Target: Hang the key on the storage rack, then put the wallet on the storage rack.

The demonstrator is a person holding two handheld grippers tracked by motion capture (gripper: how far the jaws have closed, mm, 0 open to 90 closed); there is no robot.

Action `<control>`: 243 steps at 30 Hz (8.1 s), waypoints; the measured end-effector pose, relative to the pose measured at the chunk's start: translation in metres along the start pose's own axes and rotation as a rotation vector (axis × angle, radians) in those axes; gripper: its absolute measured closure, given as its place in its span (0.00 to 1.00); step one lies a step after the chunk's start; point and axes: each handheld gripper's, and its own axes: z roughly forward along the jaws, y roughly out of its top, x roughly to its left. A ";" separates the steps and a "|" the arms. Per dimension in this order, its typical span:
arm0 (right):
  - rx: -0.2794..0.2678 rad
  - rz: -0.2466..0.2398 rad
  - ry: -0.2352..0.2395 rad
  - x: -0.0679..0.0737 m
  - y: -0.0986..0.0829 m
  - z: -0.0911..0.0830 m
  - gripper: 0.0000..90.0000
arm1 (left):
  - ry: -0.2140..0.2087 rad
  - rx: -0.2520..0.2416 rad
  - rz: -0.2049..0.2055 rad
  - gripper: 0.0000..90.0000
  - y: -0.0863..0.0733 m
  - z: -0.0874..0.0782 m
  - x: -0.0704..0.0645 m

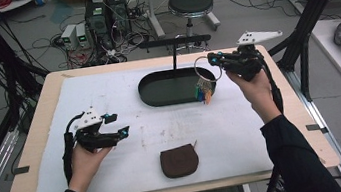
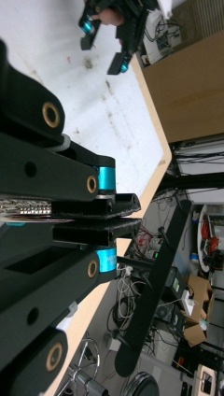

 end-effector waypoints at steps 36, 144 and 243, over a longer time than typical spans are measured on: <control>0.032 0.029 -0.102 -0.048 0.010 0.048 0.98 | 0.003 -0.006 -0.006 0.36 -0.003 -0.003 0.003; 0.125 0.092 -0.322 -0.099 -0.008 0.081 0.83 | -0.007 0.009 -0.004 0.36 -0.009 -0.003 0.002; -0.012 0.060 -0.274 0.005 -0.154 -0.055 0.31 | -0.011 -0.073 -0.036 0.32 0.001 -0.008 -0.004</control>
